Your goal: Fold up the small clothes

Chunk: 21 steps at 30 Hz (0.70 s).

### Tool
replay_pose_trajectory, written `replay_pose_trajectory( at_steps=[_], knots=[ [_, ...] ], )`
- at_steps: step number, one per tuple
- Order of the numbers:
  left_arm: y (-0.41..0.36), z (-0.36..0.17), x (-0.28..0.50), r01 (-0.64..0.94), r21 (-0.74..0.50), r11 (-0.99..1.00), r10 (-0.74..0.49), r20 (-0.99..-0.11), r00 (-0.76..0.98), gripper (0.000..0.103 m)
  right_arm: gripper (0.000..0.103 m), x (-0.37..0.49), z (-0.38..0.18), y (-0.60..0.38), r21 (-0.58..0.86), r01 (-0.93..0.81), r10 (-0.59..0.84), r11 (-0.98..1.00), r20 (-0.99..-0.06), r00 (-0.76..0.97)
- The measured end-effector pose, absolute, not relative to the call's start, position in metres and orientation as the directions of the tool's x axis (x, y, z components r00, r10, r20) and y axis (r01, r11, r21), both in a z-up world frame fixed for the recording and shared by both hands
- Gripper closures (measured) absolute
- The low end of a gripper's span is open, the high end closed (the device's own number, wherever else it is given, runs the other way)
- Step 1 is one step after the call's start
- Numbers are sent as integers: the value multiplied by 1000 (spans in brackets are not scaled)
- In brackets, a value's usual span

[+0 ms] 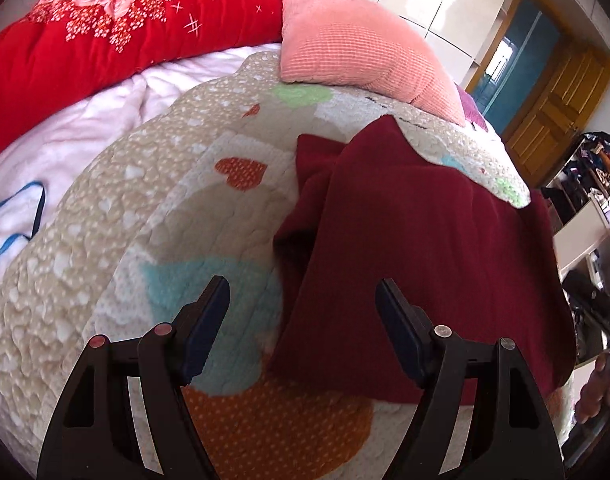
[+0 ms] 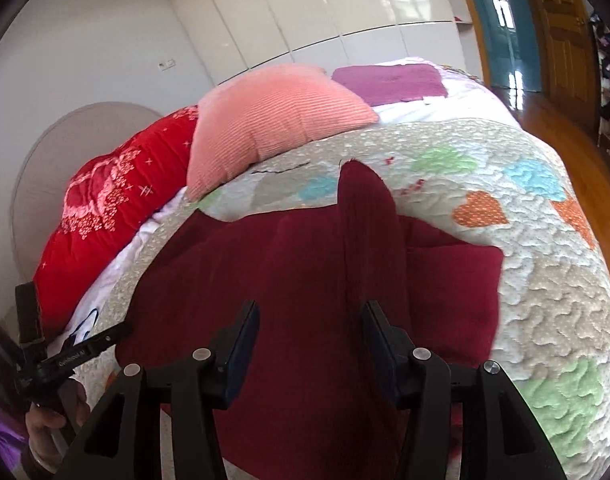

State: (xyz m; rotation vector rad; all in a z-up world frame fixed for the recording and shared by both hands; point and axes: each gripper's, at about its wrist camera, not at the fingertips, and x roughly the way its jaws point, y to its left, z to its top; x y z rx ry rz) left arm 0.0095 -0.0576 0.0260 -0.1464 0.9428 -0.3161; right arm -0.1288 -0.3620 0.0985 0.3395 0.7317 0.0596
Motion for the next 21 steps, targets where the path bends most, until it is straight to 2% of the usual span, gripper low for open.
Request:
replay_pose_trajectory(
  at_steps=[2,5,9,12,14,16,18,20,21],
  knots=[
    [-54,19,6,194,-265,945,-328,-777,537,27,52,-120,104,-349,294,80,135,953,-645,752],
    [-52,14,8,207,-278,938,-346,-769,537,27,52,-117,115,-349,220,190,-12,957,-622,783],
    [-47,9,13,203,-309,929,-369,-741,561,27,52,-115,108,-361,148,235,-76,961,-673,735],
    [-49,5,20,213,-316,924,-381,-746,546,27,52,-134,99,-350,143,123,-1,982,-650,760],
    [-50,6,22,218,-310,925,-379,-740,556,27,52,-134,85,-339,211,2,142,978,-667,731],
    [-52,4,24,218,-311,925,-380,-740,556,27,52,-125,74,-339,260,-26,203,965,-683,702],
    [-53,4,25,219,-305,927,-376,-740,557,27,52,-116,71,-354,216,56,112,975,-691,714],
    [-52,4,24,221,-305,926,-377,-739,558,27,52,-112,74,-388,145,246,-85,958,-677,731],
    [-52,4,24,221,-307,926,-378,-739,557,27,52,-112,75,-404,152,321,-140,935,-674,725]
  ],
)
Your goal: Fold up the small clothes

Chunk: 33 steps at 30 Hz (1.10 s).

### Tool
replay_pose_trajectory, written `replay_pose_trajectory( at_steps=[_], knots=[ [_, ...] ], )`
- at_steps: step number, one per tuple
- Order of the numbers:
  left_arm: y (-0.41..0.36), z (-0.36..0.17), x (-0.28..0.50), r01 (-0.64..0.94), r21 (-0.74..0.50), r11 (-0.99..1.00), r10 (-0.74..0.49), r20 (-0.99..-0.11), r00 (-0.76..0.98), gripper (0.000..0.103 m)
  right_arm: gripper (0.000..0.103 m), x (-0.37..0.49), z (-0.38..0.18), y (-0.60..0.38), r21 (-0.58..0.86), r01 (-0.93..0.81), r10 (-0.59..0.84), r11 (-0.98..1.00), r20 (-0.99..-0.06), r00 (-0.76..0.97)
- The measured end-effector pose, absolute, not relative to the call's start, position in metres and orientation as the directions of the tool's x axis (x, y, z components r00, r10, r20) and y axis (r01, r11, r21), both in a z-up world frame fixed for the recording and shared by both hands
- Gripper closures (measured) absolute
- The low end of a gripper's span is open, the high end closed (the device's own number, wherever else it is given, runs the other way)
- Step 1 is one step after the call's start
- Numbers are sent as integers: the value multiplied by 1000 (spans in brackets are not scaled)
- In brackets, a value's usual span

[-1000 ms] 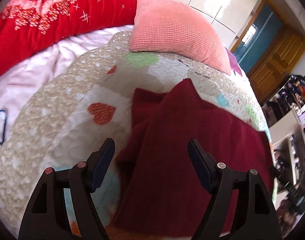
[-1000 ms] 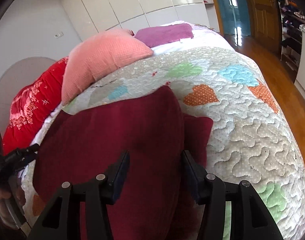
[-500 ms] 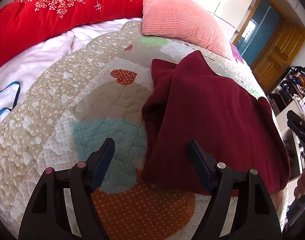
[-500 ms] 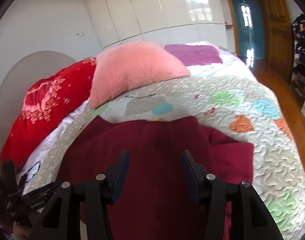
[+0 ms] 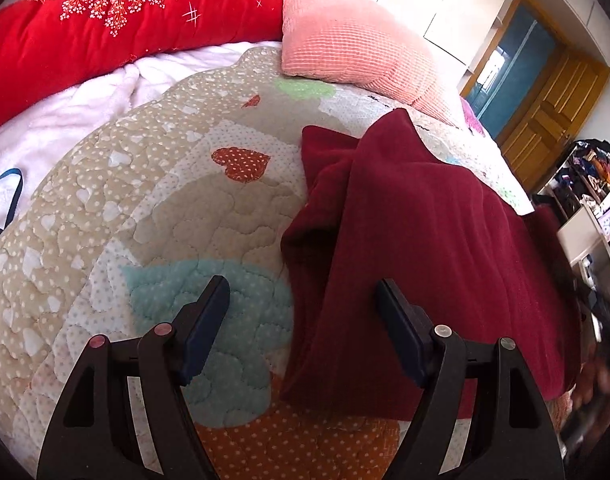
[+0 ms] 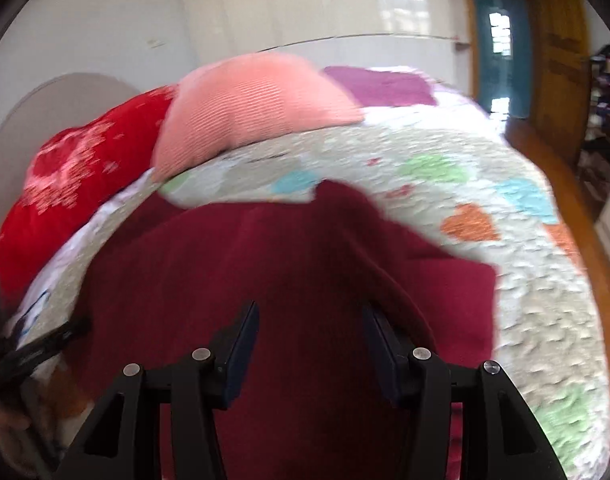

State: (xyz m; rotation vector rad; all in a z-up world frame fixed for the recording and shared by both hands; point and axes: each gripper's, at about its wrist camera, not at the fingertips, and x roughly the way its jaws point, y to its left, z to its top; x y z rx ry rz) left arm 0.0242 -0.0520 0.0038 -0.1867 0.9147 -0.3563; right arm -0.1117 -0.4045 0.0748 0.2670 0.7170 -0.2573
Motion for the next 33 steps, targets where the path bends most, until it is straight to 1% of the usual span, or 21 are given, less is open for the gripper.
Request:
replay_pose_trajectory(
  at_steps=[1,3,4,6,8,10,11,12,13,14,15,16,17,19,21,22,23,25,28,30,33],
  knots=[
    [-52,4,24,221,-309,925,-380,-739,557,27,52,-111,72,-423,198,369,-144,908,-680,719],
    [-52,3,23,221,-307,926,-378,-739,558,27,52,-107,64,-442,307,357,-42,882,-703,710],
    [-52,4,23,222,-304,926,-377,-739,558,27,52,-107,63,-443,314,343,-27,885,-702,712],
    [-53,3,23,224,-302,927,-376,-739,560,27,52,-105,59,-439,270,331,-48,904,-706,707],
    [-53,3,24,224,-304,926,-377,-739,559,27,52,-97,50,-437,251,346,-47,904,-746,664],
    [-51,4,23,221,-306,926,-377,-740,557,27,52,-96,60,-427,211,359,-84,909,-752,653],
    [-50,6,23,218,-306,927,-376,-742,556,27,52,-96,71,-419,225,339,-71,913,-734,676],
    [-48,7,23,216,-307,927,-375,-740,558,27,52,-93,82,-408,260,300,-31,918,-705,708],
    [-46,9,22,210,-308,928,-372,-736,565,27,48,-88,94,-395,294,250,19,923,-682,731],
    [-43,11,22,203,-309,929,-368,-731,575,27,42,-77,104,-378,321,192,77,927,-667,741],
    [-41,12,21,197,-309,930,-365,-726,582,27,40,-66,111,-362,349,127,143,928,-651,745],
    [-39,13,21,195,-310,931,-364,-726,584,27,39,-50,117,-338,379,47,223,924,-637,738],
    [-38,13,21,195,-310,930,-364,-729,580,27,39,-39,119,-321,391,5,265,920,-635,726],
    [-37,11,22,191,-312,930,-364,-735,571,27,39,-9,118,-277,377,-68,316,924,-649,692],
    [-35,8,23,177,-324,929,-366,-741,563,27,39,19,110,-244,319,-101,302,942,-679,669],
    [-34,7,23,173,-331,928,-369,-743,558,27,44,32,104,-228,280,-110,282,953,-701,655],
    [-34,6,24,172,-333,927,-371,-746,553,27,59,43,97,-216,234,-116,253,965,-725,641],
    [-35,6,24,174,-326,929,-367,-750,551,27,68,66,81,-204,143,-82,163,986,-774,612],
    [-37,5,25,173,-327,929,-367,-754,545,27,68,90,55,-205,200,-35,184,979,-799,573],
    [-37,5,27,172,-330,928,-369,-753,545,27,68,94,44,-203,185,-48,180,982,-806,564],
    [-37,3,29,170,-332,928,-370,-757,539,27,64,91,50,-199,157,-86,178,984,-800,572]
  ],
)
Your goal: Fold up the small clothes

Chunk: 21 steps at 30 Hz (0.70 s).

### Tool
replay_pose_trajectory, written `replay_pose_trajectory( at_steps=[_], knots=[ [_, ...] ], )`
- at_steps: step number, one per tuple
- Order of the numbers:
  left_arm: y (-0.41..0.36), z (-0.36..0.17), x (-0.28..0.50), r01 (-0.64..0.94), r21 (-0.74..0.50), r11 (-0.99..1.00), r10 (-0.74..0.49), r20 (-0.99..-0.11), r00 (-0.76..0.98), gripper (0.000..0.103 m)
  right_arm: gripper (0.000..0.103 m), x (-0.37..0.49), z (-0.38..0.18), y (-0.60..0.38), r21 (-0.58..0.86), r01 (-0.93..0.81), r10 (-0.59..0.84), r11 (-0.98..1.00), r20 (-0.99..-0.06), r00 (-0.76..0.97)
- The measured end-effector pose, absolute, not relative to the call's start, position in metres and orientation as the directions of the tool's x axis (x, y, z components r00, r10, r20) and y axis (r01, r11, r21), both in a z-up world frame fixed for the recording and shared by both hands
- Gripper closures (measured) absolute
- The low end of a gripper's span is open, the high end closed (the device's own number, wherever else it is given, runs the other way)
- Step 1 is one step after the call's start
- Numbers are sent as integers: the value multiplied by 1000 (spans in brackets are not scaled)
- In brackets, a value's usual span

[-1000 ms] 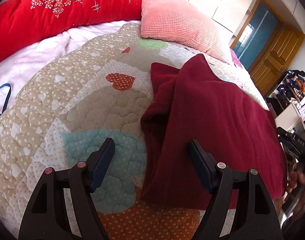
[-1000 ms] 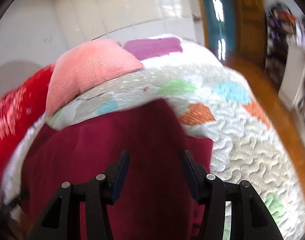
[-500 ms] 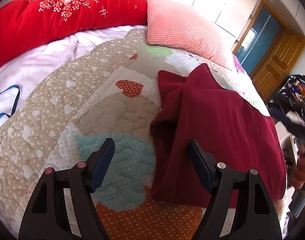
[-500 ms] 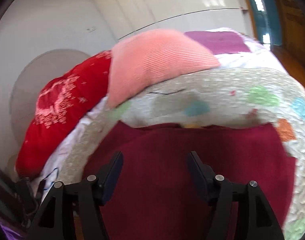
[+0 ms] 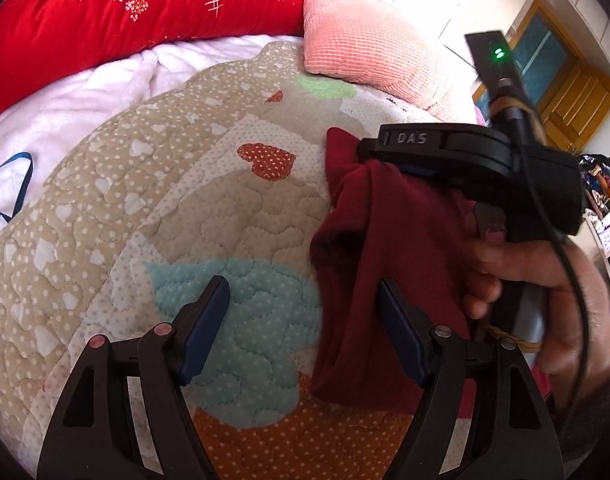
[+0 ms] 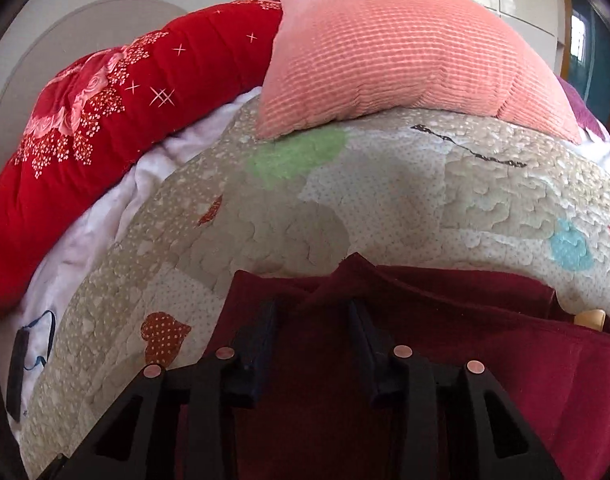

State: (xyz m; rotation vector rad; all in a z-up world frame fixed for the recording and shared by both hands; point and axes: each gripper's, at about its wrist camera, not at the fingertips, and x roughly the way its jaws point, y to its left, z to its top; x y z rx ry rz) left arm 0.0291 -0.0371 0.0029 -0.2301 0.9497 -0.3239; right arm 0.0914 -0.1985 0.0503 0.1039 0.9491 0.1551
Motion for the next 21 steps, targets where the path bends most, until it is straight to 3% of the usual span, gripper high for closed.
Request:
replay_pose_trajectory(
  at_steps=[9,14,21],
  knots=[
    [-41,3,25,175,-308,935,-352,-746,565,27,58,34,83,-223,255,-77,242,964,-720,650],
    [-42,3,25,174,-304,937,-348,-747,566,27,54,34,52,-236,259,-19,221,966,-780,586],
    [-40,5,24,174,-314,933,-356,-741,570,27,53,2,75,-241,310,-58,278,949,-735,619]
  ],
)
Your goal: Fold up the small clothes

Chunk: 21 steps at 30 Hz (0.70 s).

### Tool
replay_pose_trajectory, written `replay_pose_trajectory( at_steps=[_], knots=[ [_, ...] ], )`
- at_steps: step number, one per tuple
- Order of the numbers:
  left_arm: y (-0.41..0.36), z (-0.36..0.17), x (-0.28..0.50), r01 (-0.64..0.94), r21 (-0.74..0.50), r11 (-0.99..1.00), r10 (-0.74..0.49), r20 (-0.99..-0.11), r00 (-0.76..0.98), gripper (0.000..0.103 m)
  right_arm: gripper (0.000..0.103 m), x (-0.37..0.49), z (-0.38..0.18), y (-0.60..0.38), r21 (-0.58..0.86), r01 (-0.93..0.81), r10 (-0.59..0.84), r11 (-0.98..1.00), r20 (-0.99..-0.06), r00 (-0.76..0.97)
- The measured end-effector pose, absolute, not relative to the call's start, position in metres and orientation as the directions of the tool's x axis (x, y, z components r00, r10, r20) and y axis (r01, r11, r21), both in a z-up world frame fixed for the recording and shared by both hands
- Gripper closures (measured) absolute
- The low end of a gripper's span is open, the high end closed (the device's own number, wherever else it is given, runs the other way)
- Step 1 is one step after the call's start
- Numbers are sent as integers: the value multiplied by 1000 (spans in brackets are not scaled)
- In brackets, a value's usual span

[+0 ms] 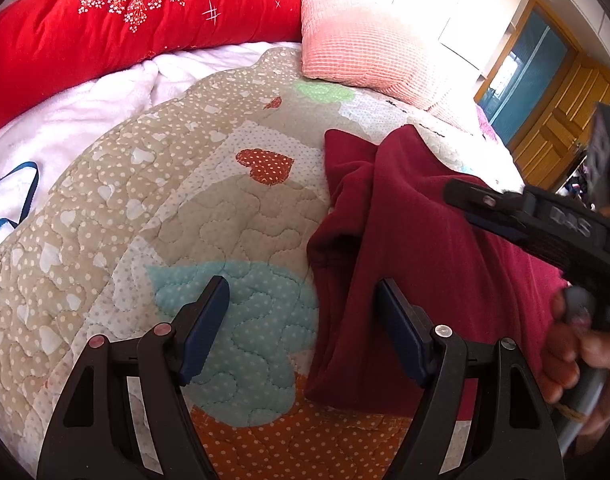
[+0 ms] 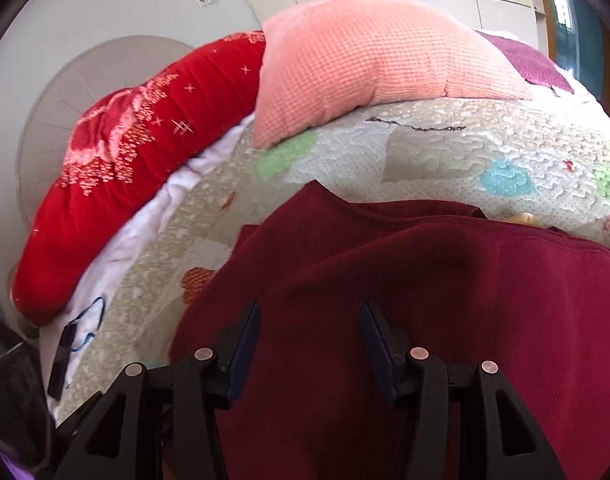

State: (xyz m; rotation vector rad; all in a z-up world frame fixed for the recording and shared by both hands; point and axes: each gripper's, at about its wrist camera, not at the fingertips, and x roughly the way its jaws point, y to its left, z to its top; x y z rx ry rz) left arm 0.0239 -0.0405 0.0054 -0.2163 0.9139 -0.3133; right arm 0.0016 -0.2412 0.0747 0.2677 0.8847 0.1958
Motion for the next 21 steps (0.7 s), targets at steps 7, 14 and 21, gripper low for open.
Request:
replay_pose_trajectory(
  at_steps=[7,14,21],
  knots=[
    [-34,8,23,167,-365,916,-392,-723,568,27,53,-34,79,-254,334,-73,303,940,-716,629],
    [-42,10,21,203,-364,909,-412,-713,567,27,51,-96,77,-301,247,1,185,969,-726,663],
    [-46,3,26,193,-354,915,-399,-727,559,27,40,-143,72,-364,299,135,128,944,-714,688]
  ],
)
